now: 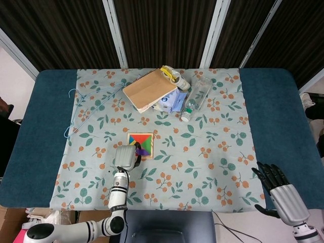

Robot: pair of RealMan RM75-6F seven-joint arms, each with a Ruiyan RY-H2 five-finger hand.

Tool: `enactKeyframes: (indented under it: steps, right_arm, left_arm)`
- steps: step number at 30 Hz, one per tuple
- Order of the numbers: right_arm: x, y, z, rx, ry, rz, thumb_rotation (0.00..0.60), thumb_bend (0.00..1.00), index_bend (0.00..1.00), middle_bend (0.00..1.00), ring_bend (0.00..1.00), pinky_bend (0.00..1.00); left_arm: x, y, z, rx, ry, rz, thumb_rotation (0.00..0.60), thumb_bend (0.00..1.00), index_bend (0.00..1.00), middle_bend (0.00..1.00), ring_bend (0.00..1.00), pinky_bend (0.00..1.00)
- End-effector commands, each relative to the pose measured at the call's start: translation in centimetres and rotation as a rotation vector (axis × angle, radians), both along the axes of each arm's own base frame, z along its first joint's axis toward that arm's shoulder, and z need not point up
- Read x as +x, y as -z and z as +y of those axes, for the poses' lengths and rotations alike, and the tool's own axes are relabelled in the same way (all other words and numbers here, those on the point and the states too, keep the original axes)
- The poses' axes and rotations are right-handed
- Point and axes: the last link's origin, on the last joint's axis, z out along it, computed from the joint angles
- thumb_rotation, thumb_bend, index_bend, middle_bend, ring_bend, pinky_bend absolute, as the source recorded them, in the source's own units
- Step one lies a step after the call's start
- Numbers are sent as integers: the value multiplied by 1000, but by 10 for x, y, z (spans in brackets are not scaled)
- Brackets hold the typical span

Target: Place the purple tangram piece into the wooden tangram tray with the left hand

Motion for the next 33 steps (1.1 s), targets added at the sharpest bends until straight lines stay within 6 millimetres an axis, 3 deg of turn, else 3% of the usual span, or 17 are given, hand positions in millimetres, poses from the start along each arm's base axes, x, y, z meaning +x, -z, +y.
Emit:
enactKeyframes:
  steps: [1, 15, 24, 33]
  right_arm:
    - [0, 0, 0, -1, 1, 0, 600, 160, 0, 0, 0, 0]
    - [0, -1, 1, -4, 0, 1, 600, 159, 0, 0, 0, 0]
    - [0, -1, 1, -2, 1, 1, 600, 159, 0, 0, 0, 0]
    - [-1, -2, 1, -6, 1, -1, 600, 160, 0, 0, 0, 0]
  left_arm:
    - [-2, 1, 0, -5, -4, 3, 600, 407, 581, 1000, 1000, 1000]
    - [-6, -1, 0, -10, 2, 19, 600, 405, 517, 1000, 1000, 1000]
    - [-6, -1, 1, -5, 0, 7, 600, 394, 321, 1000, 1000, 1000]
    - [-2, -4, -2, -2, 16, -5, 600, 392, 306, 1000, 1000, 1000]
